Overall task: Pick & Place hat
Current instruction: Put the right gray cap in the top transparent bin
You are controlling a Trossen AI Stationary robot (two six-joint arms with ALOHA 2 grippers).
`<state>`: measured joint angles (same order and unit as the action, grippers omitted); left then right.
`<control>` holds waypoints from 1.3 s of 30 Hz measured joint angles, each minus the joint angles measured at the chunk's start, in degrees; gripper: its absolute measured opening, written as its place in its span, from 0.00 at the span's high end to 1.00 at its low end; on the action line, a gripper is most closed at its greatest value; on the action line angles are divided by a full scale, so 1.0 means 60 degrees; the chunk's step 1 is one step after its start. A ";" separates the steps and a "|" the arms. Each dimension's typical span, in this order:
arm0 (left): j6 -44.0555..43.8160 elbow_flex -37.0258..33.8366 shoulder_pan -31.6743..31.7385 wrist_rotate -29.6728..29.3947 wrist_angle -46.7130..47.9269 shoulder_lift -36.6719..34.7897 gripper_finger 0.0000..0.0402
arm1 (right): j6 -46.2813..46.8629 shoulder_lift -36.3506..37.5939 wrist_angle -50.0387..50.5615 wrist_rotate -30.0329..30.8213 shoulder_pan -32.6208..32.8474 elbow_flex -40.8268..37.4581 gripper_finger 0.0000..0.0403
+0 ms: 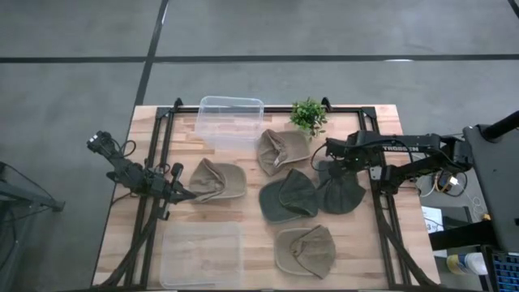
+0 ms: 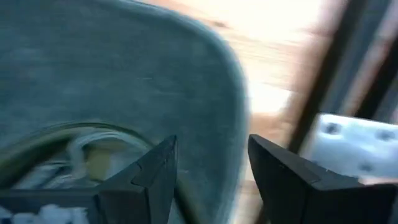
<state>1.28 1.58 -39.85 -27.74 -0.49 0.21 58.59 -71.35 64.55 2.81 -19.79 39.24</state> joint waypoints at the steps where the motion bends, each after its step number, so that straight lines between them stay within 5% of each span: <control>1: 0.0004 -0.0001 0.0001 0.0001 0.0000 0.0000 1.00 | -0.0047 -0.0006 -0.0184 -0.0110 0.0000 -0.0041 0.54; 11: 0.0001 -0.0002 0.0002 0.0001 -0.0001 0.0000 1.00 | -0.0344 -0.0193 -0.0425 -0.0466 -0.0004 -0.0167 0.64; 19: 0.0000 -0.0002 0.0002 0.0001 -0.0002 0.0000 1.00 | -0.0662 -0.0164 -0.0571 -0.0473 -0.0007 0.0094 0.94; 26: 0.0001 -0.0002 0.0001 0.0002 -0.0004 0.0000 1.00 | -0.1043 -0.0171 -0.0375 -0.0311 0.0000 0.0836 0.97; 39: 0.0000 0.0001 0.0002 0.0002 -0.0004 0.0000 1.00 | -0.1148 -0.0178 0.2618 0.1818 0.0170 0.4444 0.97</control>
<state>1.28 1.58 -39.84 -27.73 -0.52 0.21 51.70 -72.42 80.26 13.71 -18.77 65.90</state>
